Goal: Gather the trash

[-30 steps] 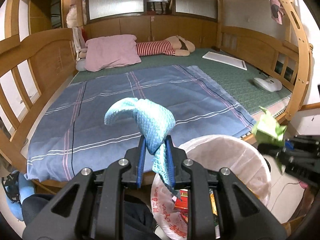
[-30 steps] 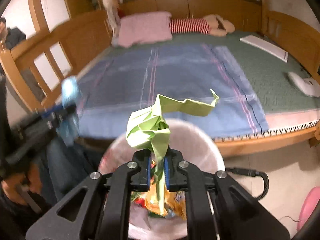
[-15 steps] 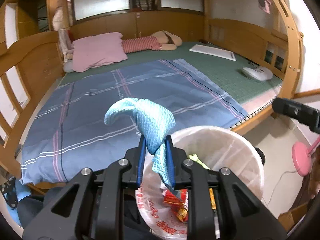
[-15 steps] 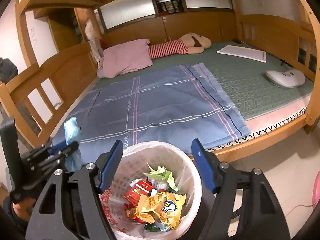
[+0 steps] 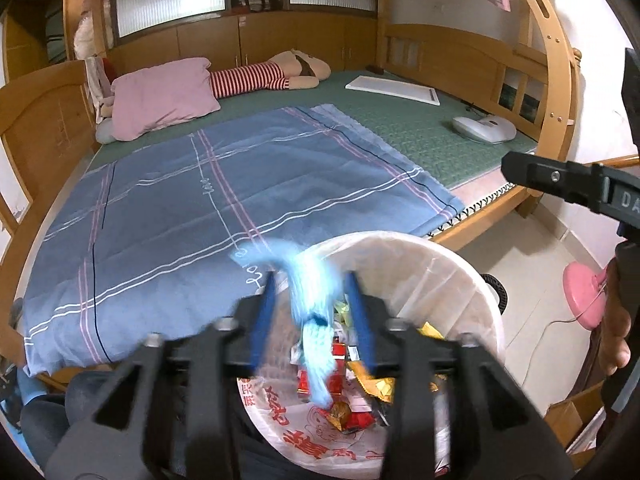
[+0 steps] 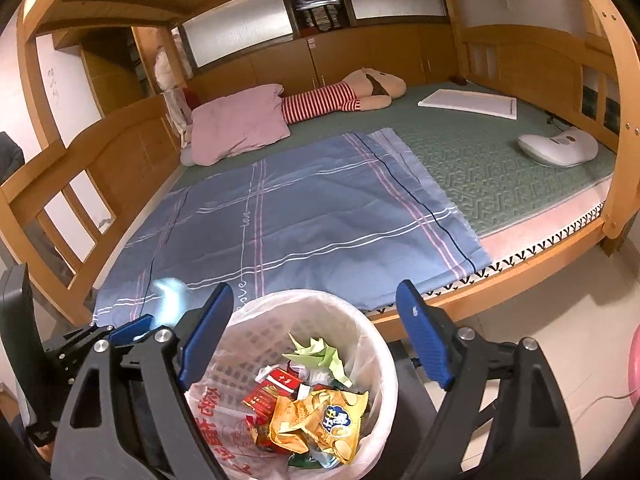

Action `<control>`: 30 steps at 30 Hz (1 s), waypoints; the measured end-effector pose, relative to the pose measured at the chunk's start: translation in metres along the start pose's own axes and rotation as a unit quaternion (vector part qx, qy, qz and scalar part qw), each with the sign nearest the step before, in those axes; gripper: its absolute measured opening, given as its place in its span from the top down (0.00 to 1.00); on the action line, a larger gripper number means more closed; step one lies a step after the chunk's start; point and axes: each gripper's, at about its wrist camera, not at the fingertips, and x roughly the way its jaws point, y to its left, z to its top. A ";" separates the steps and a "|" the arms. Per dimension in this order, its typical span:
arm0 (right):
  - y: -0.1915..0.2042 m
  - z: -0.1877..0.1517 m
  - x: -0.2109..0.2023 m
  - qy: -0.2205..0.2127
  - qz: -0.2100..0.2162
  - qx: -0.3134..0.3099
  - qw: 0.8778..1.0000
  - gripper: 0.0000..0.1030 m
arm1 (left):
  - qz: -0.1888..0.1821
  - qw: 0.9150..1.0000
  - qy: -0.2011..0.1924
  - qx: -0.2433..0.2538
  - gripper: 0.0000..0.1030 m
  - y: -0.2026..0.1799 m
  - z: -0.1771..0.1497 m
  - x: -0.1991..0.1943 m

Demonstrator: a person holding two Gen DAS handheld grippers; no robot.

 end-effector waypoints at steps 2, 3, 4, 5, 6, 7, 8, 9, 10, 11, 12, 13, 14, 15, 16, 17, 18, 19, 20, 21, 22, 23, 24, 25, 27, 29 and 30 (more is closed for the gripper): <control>-0.001 0.000 0.001 0.000 0.000 0.003 1.000 0.20 | 0.001 1.000 -0.005 0.001 0.34 -0.001 0.001 -0.002; -0.001 0.000 0.001 0.000 0.000 0.006 1.000 0.20 | 0.001 1.000 -0.009 0.002 0.25 -0.002 0.001 -0.003; -0.001 0.000 0.001 0.000 0.000 0.009 1.000 0.19 | 0.005 1.000 -0.012 0.003 0.20 -0.002 0.001 -0.004; 0.000 0.000 0.002 0.000 -0.001 0.010 1.000 0.16 | 0.015 1.000 -0.017 0.003 0.15 -0.001 0.001 -0.005; 0.001 0.000 0.002 0.000 -0.003 0.011 1.000 0.14 | 0.031 0.999 -0.024 0.002 0.14 0.002 0.002 -0.007; 0.004 0.000 0.003 0.002 -0.011 0.004 1.000 0.11 | 0.052 0.998 -0.028 -0.002 0.13 0.007 0.003 -0.008; 0.007 0.000 0.003 0.003 -0.014 -0.002 1.000 0.08 | 0.071 0.997 -0.031 -0.007 0.09 0.011 0.004 -0.010; 0.017 -0.002 0.004 0.006 -0.022 -0.026 0.999 0.06 | 0.095 0.995 -0.034 -0.019 0.08 0.019 0.006 -0.013; 0.024 -0.005 0.005 0.007 -0.026 -0.036 0.999 0.04 | 0.113 0.992 -0.037 -0.032 0.07 0.028 0.008 -0.016; 0.038 -0.010 0.007 0.012 -0.030 -0.067 0.997 0.03 | 0.124 0.991 -0.037 -0.045 0.06 0.036 0.009 -0.020; 0.046 -0.013 0.009 0.015 -0.034 -0.082 0.996 0.03 | 0.137 0.988 -0.034 -0.063 0.03 0.045 0.011 -0.024; 0.058 -0.018 0.013 0.021 -0.041 -0.109 0.993 0.03 | 0.142 0.987 -0.033 -0.073 0.03 0.052 0.013 -0.027; 0.071 -0.025 0.017 0.026 -0.049 -0.129 0.990 0.03 | 0.146 0.985 -0.032 -0.086 0.03 0.060 0.013 -0.031; 0.076 -0.029 0.019 0.028 -0.051 -0.133 0.989 0.03 | 0.151 0.983 -0.029 -0.100 0.03 0.067 0.014 -0.036; 0.087 -0.035 0.025 0.040 -0.041 -0.137 0.989 0.03 | 0.154 0.981 -0.026 -0.110 0.03 0.073 0.014 -0.039; 0.090 -0.037 0.027 0.044 -0.036 -0.136 0.989 0.03 | 0.157 0.980 -0.024 -0.118 0.03 0.077 0.015 -0.041; 0.094 -0.038 0.030 0.049 -0.030 -0.135 0.989 0.03 | 0.160 0.979 -0.021 -0.125 0.03 0.081 0.015 -0.042; 0.098 -0.038 0.033 0.053 -0.023 -0.128 0.990 0.03 | 0.161 0.978 -0.019 -0.130 0.03 0.084 0.016 -0.045; 0.098 -0.038 0.034 0.054 -0.022 -0.125 0.990 0.03 | 0.161 0.978 -0.019 -0.131 0.03 0.085 0.015 -0.047; 0.099 -0.036 0.036 0.057 -0.020 -0.118 0.991 0.03 | 0.162 0.978 -0.018 -0.131 0.03 0.084 0.014 -0.048; 0.098 -0.037 0.037 0.058 -0.018 -0.118 0.991 0.03 | 0.162 0.978 -0.016 -0.131 0.03 0.085 0.015 -0.049; 0.099 -0.036 0.037 0.065 -0.019 -0.114 0.991 0.03 | 0.160 0.978 -0.015 -0.130 0.03 0.084 0.015 -0.050; 0.101 -0.036 0.039 0.070 -0.019 -0.114 0.991 0.03 | 0.159 0.979 -0.015 -0.130 0.03 0.084 0.014 -0.051; 0.101 -0.034 0.038 0.077 -0.015 -0.109 0.991 0.03 | 0.158 0.979 -0.015 -0.130 0.03 0.083 0.014 -0.051; 0.104 -0.031 0.034 0.070 -0.007 -0.106 0.992 0.03 | 0.156 0.979 -0.013 -0.128 0.03 0.082 0.013 -0.052; 0.102 -0.033 0.031 0.059 -0.008 -0.104 0.993 0.03 | 0.155 0.980 -0.011 -0.126 0.03 0.081 0.013 -0.051; 0.102 -0.033 0.029 0.053 -0.012 -0.105 0.993 0.03 | 0.155 0.980 -0.010 -0.127 0.03 0.080 0.013 -0.050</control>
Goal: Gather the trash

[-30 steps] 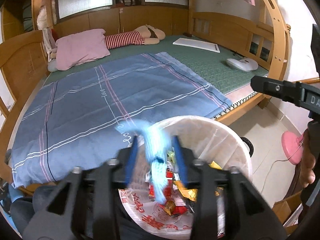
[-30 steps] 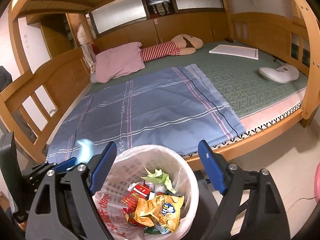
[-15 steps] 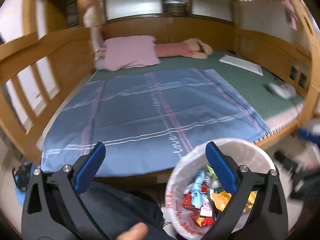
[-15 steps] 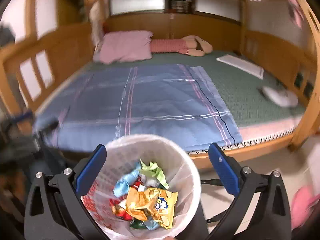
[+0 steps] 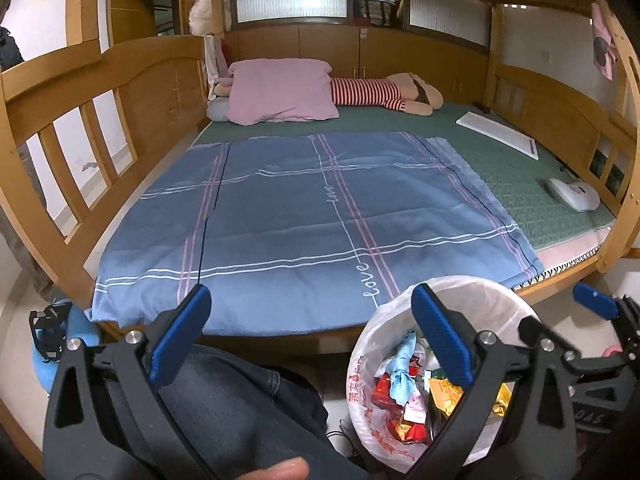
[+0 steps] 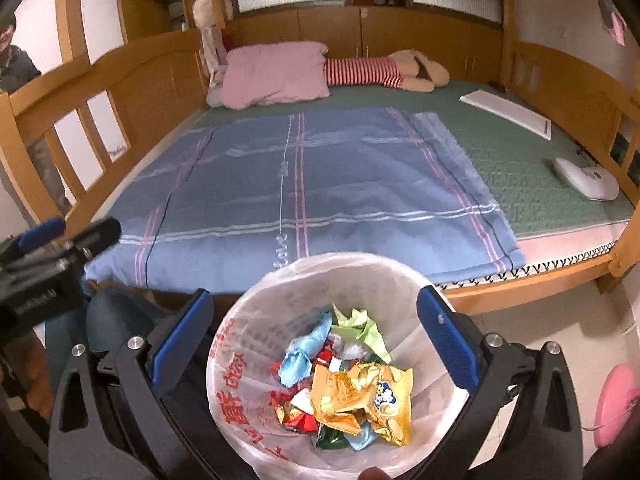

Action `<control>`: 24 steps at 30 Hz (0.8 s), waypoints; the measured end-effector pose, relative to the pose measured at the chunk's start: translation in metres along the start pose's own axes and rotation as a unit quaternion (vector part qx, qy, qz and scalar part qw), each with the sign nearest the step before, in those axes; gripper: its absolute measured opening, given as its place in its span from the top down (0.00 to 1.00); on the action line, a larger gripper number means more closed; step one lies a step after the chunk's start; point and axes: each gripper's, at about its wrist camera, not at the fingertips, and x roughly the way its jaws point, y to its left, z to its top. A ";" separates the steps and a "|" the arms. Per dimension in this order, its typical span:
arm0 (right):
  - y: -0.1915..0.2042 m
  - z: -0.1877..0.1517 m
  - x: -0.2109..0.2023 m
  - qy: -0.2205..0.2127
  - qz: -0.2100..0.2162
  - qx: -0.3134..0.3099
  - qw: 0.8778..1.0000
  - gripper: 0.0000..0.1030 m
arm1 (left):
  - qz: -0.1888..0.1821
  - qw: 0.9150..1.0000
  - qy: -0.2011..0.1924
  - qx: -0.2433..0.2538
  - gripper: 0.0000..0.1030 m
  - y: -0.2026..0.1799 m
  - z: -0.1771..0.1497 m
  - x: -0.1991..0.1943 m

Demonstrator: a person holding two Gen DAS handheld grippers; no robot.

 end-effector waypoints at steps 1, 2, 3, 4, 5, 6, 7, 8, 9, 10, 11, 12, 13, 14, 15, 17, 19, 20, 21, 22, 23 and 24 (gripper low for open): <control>0.000 -0.001 -0.001 -0.003 -0.003 -0.002 1.000 0.03 | -0.001 1.000 0.001 -0.001 0.03 0.000 0.000 0.001; 0.001 -0.002 0.002 -0.004 -0.003 -0.005 1.000 0.03 | -0.003 1.000 0.002 -0.002 0.03 0.000 0.000 0.001; 0.002 -0.003 0.000 -0.008 -0.004 -0.007 1.000 0.03 | -0.005 1.000 0.002 -0.002 0.03 -0.001 -0.001 0.001; 0.002 -0.003 -0.001 -0.012 -0.007 -0.007 1.000 0.03 | -0.005 1.000 0.004 -0.002 0.03 -0.001 -0.001 0.002; 0.001 -0.002 -0.001 -0.013 -0.009 -0.005 1.000 0.03 | -0.005 1.000 0.005 -0.001 0.03 -0.002 -0.001 0.002; 0.000 -0.003 0.000 -0.015 -0.011 -0.002 1.000 0.03 | -0.007 1.000 0.006 0.000 0.03 -0.003 -0.001 0.002; -0.001 -0.004 0.001 -0.013 -0.012 0.000 1.000 0.03 | -0.008 1.000 0.007 0.000 0.03 -0.004 -0.002 0.002; -0.003 -0.002 0.002 -0.012 -0.012 0.001 1.000 0.03 | -0.009 1.000 0.008 0.001 0.03 -0.004 -0.002 0.003; -0.004 -0.003 0.003 -0.009 -0.016 0.002 1.000 0.03 | -0.010 1.000 0.011 0.002 0.03 -0.005 -0.003 0.004; -0.005 -0.002 0.004 -0.006 -0.019 0.004 1.000 0.03 | -0.011 1.000 0.013 0.002 0.03 -0.005 -0.003 0.005; -0.005 0.000 0.002 -0.005 -0.020 0.005 1.000 0.03 | -0.012 1.000 0.015 0.001 0.03 -0.004 -0.003 0.006; -0.006 0.001 0.002 -0.004 -0.019 0.007 1.000 0.03 | -0.013 1.000 0.016 0.000 0.03 -0.004 -0.004 0.006; -0.005 0.001 0.002 -0.004 -0.020 0.009 1.000 0.03 | -0.013 1.000 0.016 0.000 0.03 -0.004 -0.003 0.006; -0.005 0.001 0.001 -0.005 -0.020 0.010 1.000 0.03 | -0.013 1.000 0.016 -0.001 0.03 -0.003 -0.004 0.006; -0.006 0.001 0.001 -0.005 -0.021 0.011 1.000 0.03 | -0.013 1.000 0.016 -0.001 0.03 -0.003 -0.004 0.006; -0.007 0.001 0.001 -0.006 -0.022 0.012 1.000 0.03 | -0.014 1.000 0.016 0.000 0.03 -0.002 -0.004 0.007; -0.007 -0.001 0.002 -0.006 -0.023 0.013 1.000 0.03 | -0.014 1.000 0.016 0.000 0.03 -0.003 -0.004 0.007; -0.008 -0.001 0.002 -0.005 -0.023 0.013 1.000 0.03 | -0.014 1.000 0.017 0.000 0.03 -0.003 -0.004 0.007; -0.008 -0.001 0.002 -0.005 -0.023 0.013 1.000 0.03 | -0.015 1.000 0.017 0.000 0.03 -0.003 -0.004 0.007; -0.008 -0.001 0.002 -0.005 -0.022 0.013 1.000 0.03 | -0.015 1.000 0.018 0.000 0.03 -0.003 -0.004 0.007; -0.008 -0.001 0.002 -0.004 -0.022 0.013 1.000 0.03 | -0.016 1.000 0.018 0.000 0.03 -0.004 -0.004 0.007; -0.008 -0.002 0.002 -0.004 -0.022 0.013 1.000 0.03 | -0.016 1.000 0.018 0.000 0.03 -0.003 -0.005 0.007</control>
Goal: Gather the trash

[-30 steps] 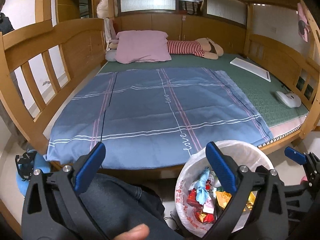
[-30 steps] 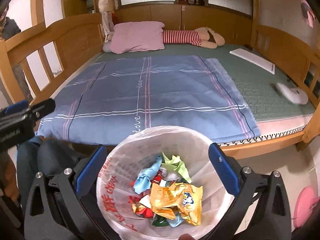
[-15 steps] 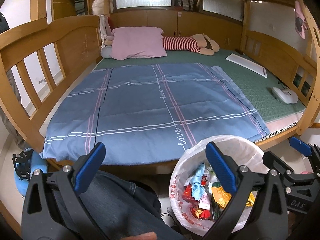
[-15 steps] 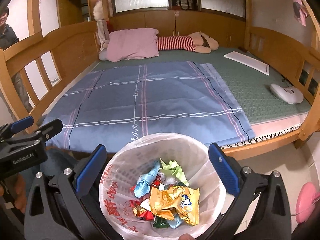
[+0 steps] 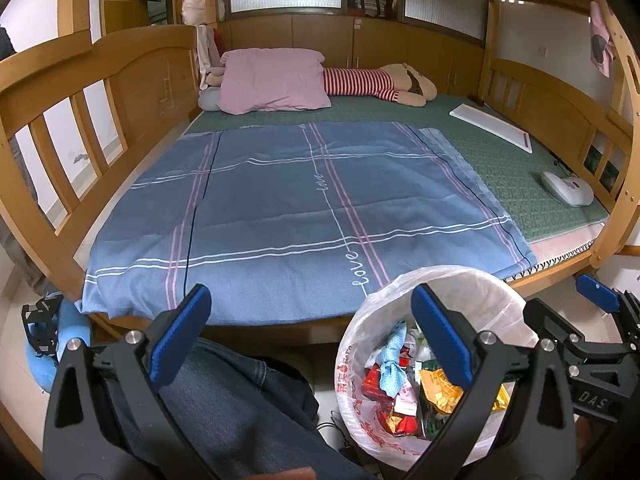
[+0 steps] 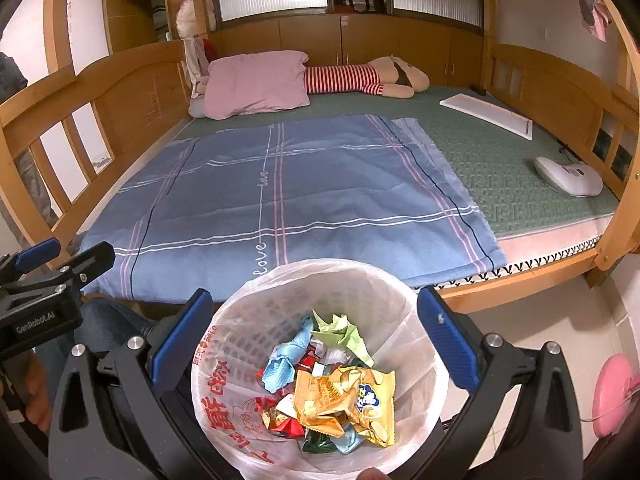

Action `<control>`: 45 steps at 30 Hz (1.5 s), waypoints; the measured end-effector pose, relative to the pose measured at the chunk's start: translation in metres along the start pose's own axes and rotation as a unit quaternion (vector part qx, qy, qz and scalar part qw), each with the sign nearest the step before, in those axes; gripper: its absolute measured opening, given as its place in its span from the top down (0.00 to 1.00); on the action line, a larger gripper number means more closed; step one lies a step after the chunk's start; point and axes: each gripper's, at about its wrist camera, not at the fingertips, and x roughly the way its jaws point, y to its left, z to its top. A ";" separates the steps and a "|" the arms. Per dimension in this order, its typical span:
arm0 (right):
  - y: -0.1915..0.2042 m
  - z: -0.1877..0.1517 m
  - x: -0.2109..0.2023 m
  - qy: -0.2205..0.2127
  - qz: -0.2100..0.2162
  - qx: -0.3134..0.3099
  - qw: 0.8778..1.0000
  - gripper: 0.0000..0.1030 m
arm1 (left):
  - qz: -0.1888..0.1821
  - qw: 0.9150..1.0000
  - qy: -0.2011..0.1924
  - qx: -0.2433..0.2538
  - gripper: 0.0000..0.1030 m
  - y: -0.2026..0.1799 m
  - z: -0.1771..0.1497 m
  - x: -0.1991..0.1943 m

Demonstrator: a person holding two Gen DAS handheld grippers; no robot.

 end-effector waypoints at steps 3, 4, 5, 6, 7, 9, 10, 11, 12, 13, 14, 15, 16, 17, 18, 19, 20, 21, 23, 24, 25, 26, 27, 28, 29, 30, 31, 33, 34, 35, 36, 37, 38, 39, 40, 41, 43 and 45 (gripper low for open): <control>0.001 0.000 0.000 0.000 0.000 0.001 1.000 0.03 | 0.000 1.000 0.000 -0.001 0.03 0.000 0.000 0.000; 0.000 0.000 0.000 0.001 0.000 0.001 1.000 0.03 | 0.000 1.000 0.000 0.000 0.03 -0.001 0.000 0.000; 0.000 0.000 0.000 0.001 0.000 0.001 1.000 0.03 | 0.000 1.000 0.000 0.000 0.03 -0.001 0.000 0.000; 0.001 0.000 0.000 0.001 0.000 0.001 1.000 0.03 | 0.000 1.000 0.000 0.000 0.03 -0.001 0.000 0.000; 0.001 0.000 0.000 0.001 0.000 0.001 1.000 0.03 | 0.000 1.000 0.001 0.000 0.03 -0.001 0.000 0.000; 0.001 -0.001 0.001 0.001 0.000 0.001 1.000 0.03 | 0.000 1.000 0.001 0.000 0.03 -0.001 0.000 0.000; 0.001 -0.001 0.001 0.001 0.000 0.002 1.000 0.03 | 0.000 1.000 0.001 0.000 0.03 -0.002 0.000 0.000; 0.001 -0.001 0.001 0.002 0.000 0.002 1.000 0.03 | -0.001 1.000 0.002 0.000 0.03 -0.002 0.000 0.000; 0.001 -0.001 0.001 0.001 0.001 0.001 1.000 0.03 | -0.001 1.000 0.002 0.000 0.03 -0.002 0.000 0.000; 0.001 -0.001 0.001 0.001 0.000 0.001 1.000 0.03 | -0.001 1.000 0.001 0.000 0.03 -0.002 0.000 0.000; 0.000 -0.001 0.001 0.002 0.000 0.002 1.000 0.03 | -0.001 1.000 0.001 0.000 0.03 -0.002 0.000 0.000; 0.000 -0.001 0.001 0.002 0.001 0.001 1.000 0.03 | -0.001 1.000 0.001 0.000 0.03 -0.002 0.000 0.000; 0.000 -0.001 0.002 0.002 0.001 0.001 1.000 0.03 | -0.001 1.000 0.001 0.000 0.03 -0.003 0.000 0.000; 0.000 -0.002 0.002 0.003 0.001 0.002 1.000 0.03 | -0.001 1.000 0.002 0.000 0.03 -0.003 0.000 0.000; 0.001 -0.002 0.003 0.003 0.001 0.002 1.000 0.03 | -0.001 1.000 0.002 0.000 0.03 -0.003 0.000 0.000; 0.001 -0.003 0.003 0.003 0.001 0.002 1.000 0.03 | -0.001 1.000 0.002 0.000 0.03 -0.003 0.000 0.000; 0.000 -0.003 0.003 0.003 0.001 0.002 1.000 0.03 | -0.002 1.000 0.002 0.001 0.03 -0.004 0.000 0.000; 0.001 -0.003 0.003 0.003 0.000 0.002 1.000 0.03 | -0.002 1.000 0.002 0.001 0.03 -0.003 -0.001 0.000; 0.001 -0.004 0.003 0.004 0.001 0.002 1.000 0.03 | -0.003 1.000 0.002 0.001 0.03 -0.004 -0.001 0.000; 0.001 -0.003 0.003 0.004 0.001 0.002 1.000 0.03 | -0.002 1.000 0.002 0.001 0.03 -0.004 -0.001 0.000; 0.001 -0.003 0.003 0.004 0.001 0.002 1.000 0.03 | -0.002 1.000 0.002 0.001 0.03 -0.004 -0.001 0.000; 0.001 -0.004 0.003 0.004 0.002 0.002 1.000 0.03 | -0.002 1.000 0.003 0.001 0.03 -0.004 -0.001 0.000; 0.002 -0.005 0.003 0.005 0.002 0.002 1.000 0.03 | -0.003 1.000 0.003 0.001 0.03 -0.004 -0.001 0.000; 0.002 -0.006 0.003 0.005 0.002 0.003 1.000 0.03 | -0.002 1.000 0.003 0.001 0.03 -0.004 -0.001 0.000; 0.003 -0.007 0.004 0.006 0.002 0.003 1.000 0.03 | -0.002 1.000 0.003 0.001 0.03 -0.004 -0.001 0.000; 0.003 -0.007 0.005 0.007 0.002 0.003 1.000 0.03 | -0.003 1.000 0.003 0.001 0.03 -0.004 -0.001 0.000; 0.003 -0.008 0.005 0.007 0.002 0.003 1.000 0.03 | -0.003 1.000 0.003 0.001 0.03 -0.004 -0.001 0.000; 0.003 -0.008 0.006 0.009 0.002 0.004 1.000 0.03 | -0.004 1.000 0.004 0.001 0.03 -0.005 -0.001 0.000; 0.003 -0.007 0.006 0.009 0.002 0.003 1.000 0.03 | -0.004 1.000 0.004 0.001 0.03 -0.005 -0.001 0.000; 0.003 -0.009 0.006 0.009 0.003 0.004 1.000 0.03 | -0.005 1.000 0.004 0.001 0.03 -0.005 -0.002 0.000; 0.003 -0.008 0.007 0.010 0.002 0.004 1.000 0.03 | -0.005 1.000 0.004 0.001 0.03 -0.005 -0.003 -0.001; 0.004 -0.008 0.007 0.010 0.002 0.003 1.000 0.03 | -0.005 1.000 0.004 0.002 0.03 -0.005 -0.004 0.000; 0.003 -0.007 0.007 0.010 0.002 0.004 1.000 0.03 | -0.004 1.000 0.004 0.002 0.03 -0.005 -0.004 0.000; 0.003 -0.007 0.007 0.010 0.002 0.004 1.000 0.03 | -0.004 1.000 0.004 0.003 0.03 -0.004 -0.004 0.001; 0.003 -0.008 0.007 0.010 0.002 0.004 1.000 0.03 | -0.004 1.000 0.005 0.003 0.03 -0.005 -0.005 0.001; 0.002 -0.007 0.007 0.010 0.003 0.004 1.000 0.03 | -0.004 1.000 0.005 0.003 0.03 -0.004 -0.005 0.001; 0.002 -0.008 0.007 0.011 0.003 0.005 1.000 0.03 | -0.004 1.000 0.004 0.003 0.03 -0.005 -0.006 0.001; 0.003 -0.008 0.007 0.012 0.003 0.005 1.000 0.03 | -0.004 1.000 0.003 0.004 0.03 -0.005 -0.006 0.001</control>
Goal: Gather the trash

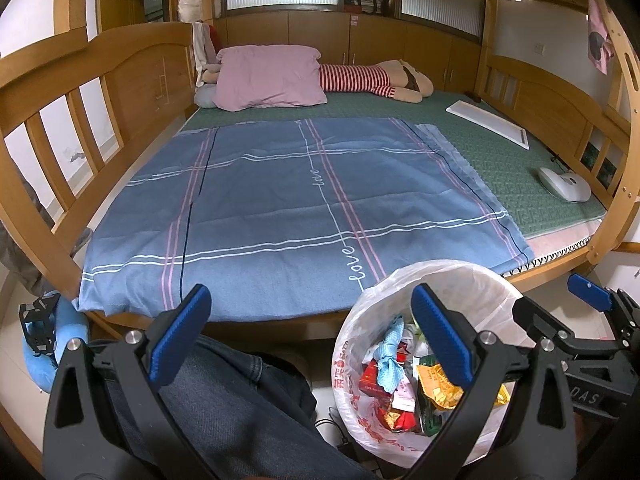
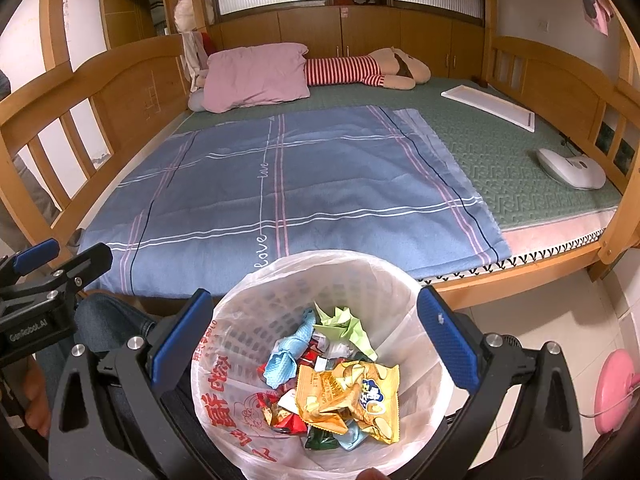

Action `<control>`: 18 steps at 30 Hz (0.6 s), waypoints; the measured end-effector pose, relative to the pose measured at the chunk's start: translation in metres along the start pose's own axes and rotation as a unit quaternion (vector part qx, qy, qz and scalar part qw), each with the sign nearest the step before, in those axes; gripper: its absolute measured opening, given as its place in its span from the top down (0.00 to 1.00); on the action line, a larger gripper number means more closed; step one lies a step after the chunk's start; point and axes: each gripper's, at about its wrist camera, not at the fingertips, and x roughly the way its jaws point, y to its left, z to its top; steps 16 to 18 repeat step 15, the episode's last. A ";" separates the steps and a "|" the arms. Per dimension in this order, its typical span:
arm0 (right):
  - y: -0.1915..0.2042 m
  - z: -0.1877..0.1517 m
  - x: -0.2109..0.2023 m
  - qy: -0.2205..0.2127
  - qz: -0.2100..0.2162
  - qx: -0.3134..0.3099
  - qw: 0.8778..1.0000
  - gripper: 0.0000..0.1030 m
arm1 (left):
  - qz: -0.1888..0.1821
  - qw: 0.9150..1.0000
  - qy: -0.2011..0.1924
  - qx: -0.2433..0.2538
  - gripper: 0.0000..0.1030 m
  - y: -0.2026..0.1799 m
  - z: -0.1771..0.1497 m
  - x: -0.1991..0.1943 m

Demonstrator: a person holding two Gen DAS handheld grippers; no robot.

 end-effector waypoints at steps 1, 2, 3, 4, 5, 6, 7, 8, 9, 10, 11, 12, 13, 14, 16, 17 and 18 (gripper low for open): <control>0.000 0.000 0.000 0.000 0.000 0.000 1.000 0.03 | 0.000 1.000 -0.002 0.001 0.03 -0.001 -0.001 0.000; 0.001 -0.001 0.000 0.001 0.000 0.000 1.000 0.03 | -0.001 1.000 -0.003 0.002 0.03 0.001 0.000 -0.001; 0.000 0.000 0.000 0.001 0.000 0.001 1.000 0.03 | -0.001 1.000 -0.003 0.001 0.03 0.002 0.000 -0.001; 0.000 0.000 0.000 0.000 0.000 0.001 1.000 0.03 | -0.001 1.000 -0.004 0.000 0.03 0.001 0.000 -0.001; 0.000 0.000 0.000 0.000 0.000 0.001 1.000 0.03 | -0.002 1.000 -0.004 0.000 0.03 0.002 0.000 -0.001; 0.001 0.000 0.000 0.001 0.000 0.002 1.000 0.03 | -0.005 1.000 -0.003 0.000 0.03 0.002 0.000 0.000; 0.000 0.000 0.000 0.001 -0.001 0.002 1.000 0.03 | -0.006 1.000 -0.002 0.001 0.03 0.002 0.000 -0.001; 0.000 -0.001 0.000 0.001 -0.001 0.003 1.000 0.03 | -0.008 1.000 0.001 0.002 0.03 0.002 0.000 0.000; -0.001 0.000 0.000 0.001 0.000 0.002 1.000 0.03 | -0.008 1.000 0.004 0.002 0.03 0.002 0.000 0.002; -0.001 -0.001 0.000 0.002 0.000 0.004 1.000 0.03 | -0.008 1.000 0.007 0.001 0.03 0.002 0.000 0.003; -0.001 0.000 0.002 0.002 0.000 0.006 1.000 0.03 | -0.009 1.000 0.010 0.001 0.03 0.001 -0.001 0.005; -0.002 0.000 0.001 0.002 0.001 0.007 1.000 0.03 | -0.008 1.000 0.012 0.001 0.03 0.001 -0.001 0.006; -0.003 0.000 0.002 0.002 0.001 0.009 1.000 0.03 | -0.007 1.000 0.013 0.002 0.03 0.002 -0.001 0.006; -0.003 -0.001 0.001 0.001 0.001 0.011 1.000 0.03 | -0.005 1.000 0.013 0.003 0.03 0.003 0.000 0.007; -0.003 0.000 0.001 0.001 0.002 0.013 1.000 0.03 | -0.003 1.000 0.014 0.004 0.03 0.003 -0.001 0.008; -0.003 0.000 0.001 0.001 0.002 0.013 1.000 0.03 | -0.003 1.000 0.014 0.004 0.03 0.003 -0.001 0.008; -0.003 0.000 0.001 0.001 0.002 0.013 1.000 0.03 | -0.003 1.000 0.014 0.004 0.03 0.003 -0.001 0.008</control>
